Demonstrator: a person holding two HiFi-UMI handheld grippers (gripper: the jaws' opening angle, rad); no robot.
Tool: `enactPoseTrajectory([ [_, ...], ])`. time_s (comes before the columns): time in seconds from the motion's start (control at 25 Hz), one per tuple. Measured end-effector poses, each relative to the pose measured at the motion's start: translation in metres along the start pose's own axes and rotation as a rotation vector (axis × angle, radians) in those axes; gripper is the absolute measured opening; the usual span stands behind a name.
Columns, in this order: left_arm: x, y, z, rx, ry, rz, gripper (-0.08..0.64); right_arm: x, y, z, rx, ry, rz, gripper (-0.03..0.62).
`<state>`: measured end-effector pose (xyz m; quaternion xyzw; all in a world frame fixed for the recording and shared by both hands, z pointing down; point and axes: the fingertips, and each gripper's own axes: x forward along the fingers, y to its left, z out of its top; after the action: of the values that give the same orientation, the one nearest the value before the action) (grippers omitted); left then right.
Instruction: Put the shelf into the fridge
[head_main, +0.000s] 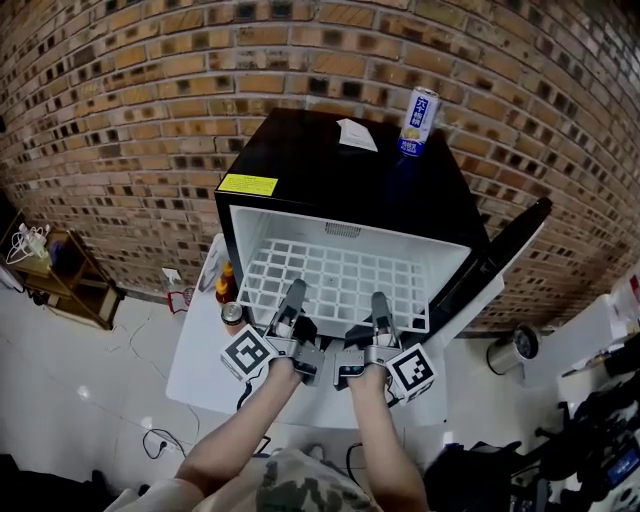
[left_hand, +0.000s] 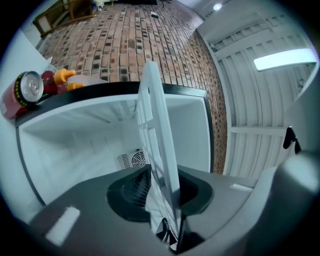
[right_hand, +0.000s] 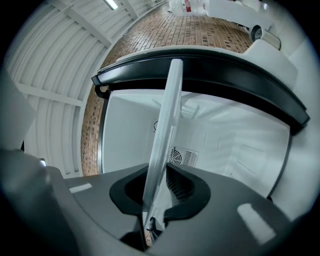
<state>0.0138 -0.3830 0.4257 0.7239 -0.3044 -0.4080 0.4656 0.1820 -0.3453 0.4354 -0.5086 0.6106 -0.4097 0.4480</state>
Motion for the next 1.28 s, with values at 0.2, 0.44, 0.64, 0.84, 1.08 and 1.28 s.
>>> enactPoseTrajectory([
  [0.2,0.01,0.003,0.005,0.046,-0.004,0.0,0.081,0.01,0.0,0.004,-0.001,-0.005,0.0,0.061],
  [0.44,0.022,0.007,0.008,0.052,-0.007,0.007,0.084,0.022,-0.002,0.008,0.007,-0.02,-0.004,0.061],
  [0.64,0.032,0.008,0.009,-0.021,-0.025,-0.009,0.084,0.034,-0.003,0.009,0.01,-0.015,0.002,0.063],
  [0.84,0.043,0.015,0.015,0.044,-0.013,0.006,0.086,0.045,-0.006,0.014,0.008,-0.017,-0.004,0.064],
  [1.08,0.056,0.019,0.017,0.004,-0.021,-0.003,0.086,0.058,-0.009,0.017,0.019,-0.023,0.003,0.064],
  [1.28,0.062,0.024,0.02,0.014,-0.026,0.003,0.086,0.066,-0.01,0.018,0.015,-0.021,0.002,0.066],
])
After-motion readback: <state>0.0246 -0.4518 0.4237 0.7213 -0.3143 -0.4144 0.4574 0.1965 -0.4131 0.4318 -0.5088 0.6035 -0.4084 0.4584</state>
